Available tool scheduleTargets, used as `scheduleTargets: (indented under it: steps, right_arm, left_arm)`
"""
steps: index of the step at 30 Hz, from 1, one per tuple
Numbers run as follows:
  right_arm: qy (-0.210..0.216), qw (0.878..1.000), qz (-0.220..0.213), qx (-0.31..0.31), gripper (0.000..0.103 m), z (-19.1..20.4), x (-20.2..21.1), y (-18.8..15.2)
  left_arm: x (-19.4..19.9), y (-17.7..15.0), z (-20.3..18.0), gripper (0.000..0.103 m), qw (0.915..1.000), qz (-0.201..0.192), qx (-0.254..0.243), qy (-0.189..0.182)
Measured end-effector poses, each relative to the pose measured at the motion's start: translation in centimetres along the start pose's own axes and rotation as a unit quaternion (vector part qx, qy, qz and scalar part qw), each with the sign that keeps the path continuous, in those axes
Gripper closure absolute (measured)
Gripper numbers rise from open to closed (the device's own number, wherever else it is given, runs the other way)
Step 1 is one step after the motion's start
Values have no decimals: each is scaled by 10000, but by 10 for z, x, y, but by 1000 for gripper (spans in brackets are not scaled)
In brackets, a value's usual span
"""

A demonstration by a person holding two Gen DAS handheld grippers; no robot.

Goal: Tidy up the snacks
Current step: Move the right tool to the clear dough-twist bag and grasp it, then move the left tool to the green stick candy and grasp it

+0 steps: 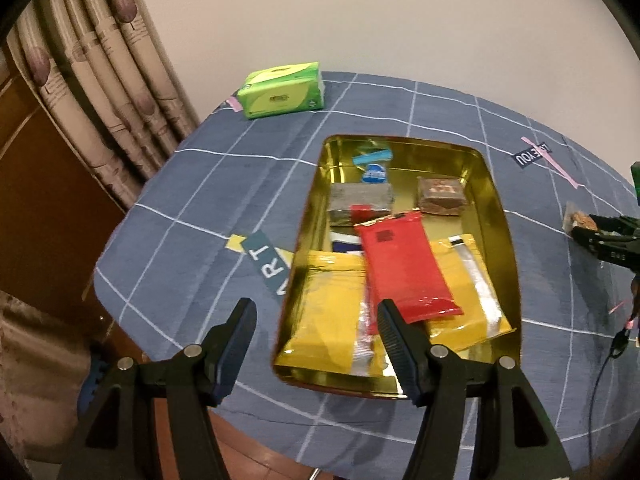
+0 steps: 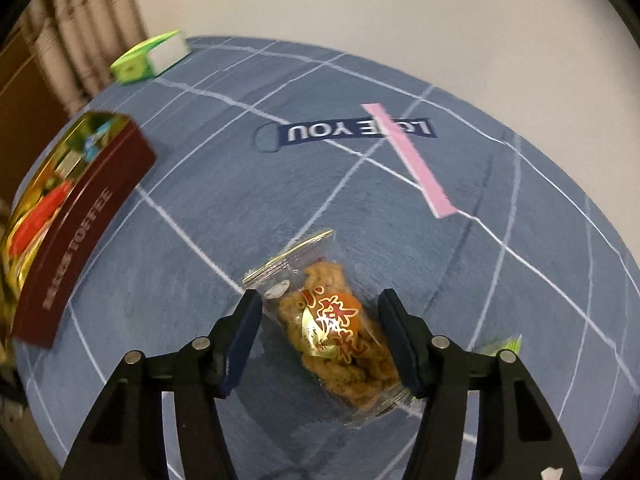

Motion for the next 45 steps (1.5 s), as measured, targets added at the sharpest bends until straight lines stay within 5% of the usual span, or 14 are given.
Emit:
scheduleTargets:
  steps: [11,28,45]
  right_arm:
    - [-871,9918,-515,-778,60,-2,7,-24]
    - [-798,9846,-725,-1376,62,-20,31,-72]
    - [-1250,9682,-820,-2005,62,-99,63,-144]
  left_arm:
    - [3,2,-34,39,9994,-97,-246,-227]
    - [10,13,-157,39,9907,-378,-1147,-634]
    - [-9,7,-260,39,9813,-151,-1632,-1007]
Point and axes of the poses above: each gripper's, at about its wrist camera, not at the fingertips, and x roughly against the way its jaws point, z to its left, y to its top, the point moved 7 cm from there along -x, roughly the way its jaws point, and after that the axes turned 5 degrees about z, right-handed, at the moved point
